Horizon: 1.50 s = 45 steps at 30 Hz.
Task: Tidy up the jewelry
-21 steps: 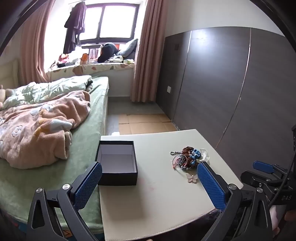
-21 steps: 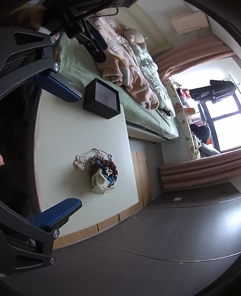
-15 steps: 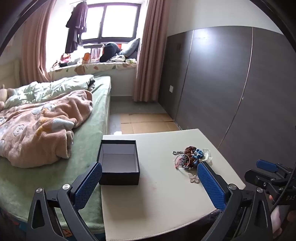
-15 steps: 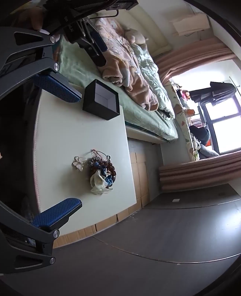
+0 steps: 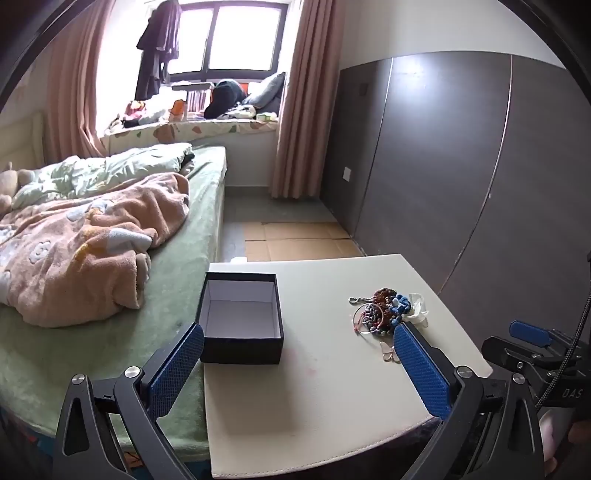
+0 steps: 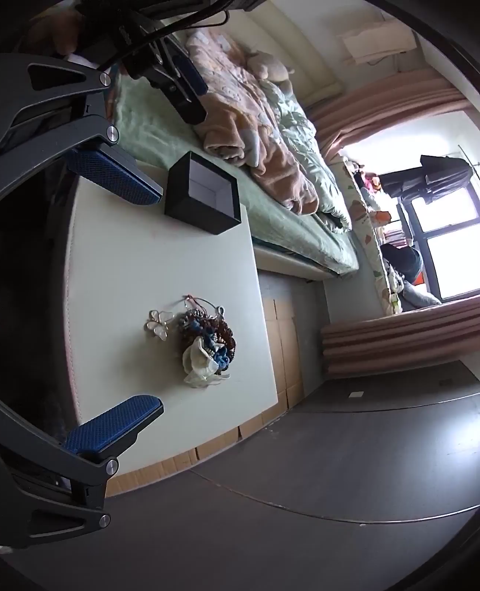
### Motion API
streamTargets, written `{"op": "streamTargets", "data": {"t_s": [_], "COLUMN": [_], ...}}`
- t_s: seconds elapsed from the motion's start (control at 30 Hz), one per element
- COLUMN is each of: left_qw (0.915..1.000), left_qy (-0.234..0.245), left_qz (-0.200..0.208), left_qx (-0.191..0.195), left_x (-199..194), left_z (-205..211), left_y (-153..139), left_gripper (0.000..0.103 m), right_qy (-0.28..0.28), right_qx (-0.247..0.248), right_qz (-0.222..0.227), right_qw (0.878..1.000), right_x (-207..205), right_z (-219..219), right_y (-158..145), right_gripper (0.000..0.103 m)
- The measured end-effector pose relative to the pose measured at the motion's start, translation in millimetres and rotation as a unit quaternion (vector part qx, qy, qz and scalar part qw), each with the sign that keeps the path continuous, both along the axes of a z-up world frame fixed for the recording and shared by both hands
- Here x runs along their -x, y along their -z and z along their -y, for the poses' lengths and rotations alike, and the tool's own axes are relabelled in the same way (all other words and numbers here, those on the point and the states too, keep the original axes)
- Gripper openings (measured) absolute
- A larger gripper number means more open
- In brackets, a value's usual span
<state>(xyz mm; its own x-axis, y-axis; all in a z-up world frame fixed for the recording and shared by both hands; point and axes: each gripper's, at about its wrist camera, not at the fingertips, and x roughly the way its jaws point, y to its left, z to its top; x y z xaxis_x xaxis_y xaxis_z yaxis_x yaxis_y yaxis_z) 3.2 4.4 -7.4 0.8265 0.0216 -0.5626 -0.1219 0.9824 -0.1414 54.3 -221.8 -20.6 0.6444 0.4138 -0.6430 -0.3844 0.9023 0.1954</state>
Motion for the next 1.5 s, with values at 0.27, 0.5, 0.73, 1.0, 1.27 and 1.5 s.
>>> {"op": "streamTargets", "data": {"t_s": [0.27,0.5,0.73,1.0,1.27,1.5], "left_qw": [0.9999,0.9999,0.9998,0.9999,0.9997,0.9994], "left_qy": [0.005,-0.005,-0.007,-0.004,0.007,0.02], "left_qz": [0.009,0.011,0.017,0.01,0.004,0.0], "left_qx": [-0.007,-0.003,-0.008,-0.012,-0.023,-0.029], "left_x": [2.7,2.9,3.6,0.0,-4.7,-3.9], "left_z": [4.4,-1.5,0.9,4.8,15.1,22.6], "left_y": [-3.1,-4.0,-3.9,0.8,4.5,5.9], "left_gripper": [0.103,0.103,0.103,0.103,0.103,0.103], "right_qy": [0.007,0.003,0.0,0.008,0.013,0.013], "right_qx": [-0.009,-0.006,-0.002,0.002,-0.011,-0.01], "right_qz": [0.007,0.014,0.018,0.021,0.026,0.027], "right_qw": [1.0,1.0,1.0,1.0,1.0,1.0], "right_x": [1.5,2.8,2.8,2.3,-0.5,-1.2], "right_z": [0.1,-3.4,-4.5,-1.3,7.0,7.7], "right_y": [-3.0,-5.5,-4.3,-3.8,-7.1,-8.0], "right_gripper": [0.103,0.103,0.103,0.103,0.103,0.103]}}
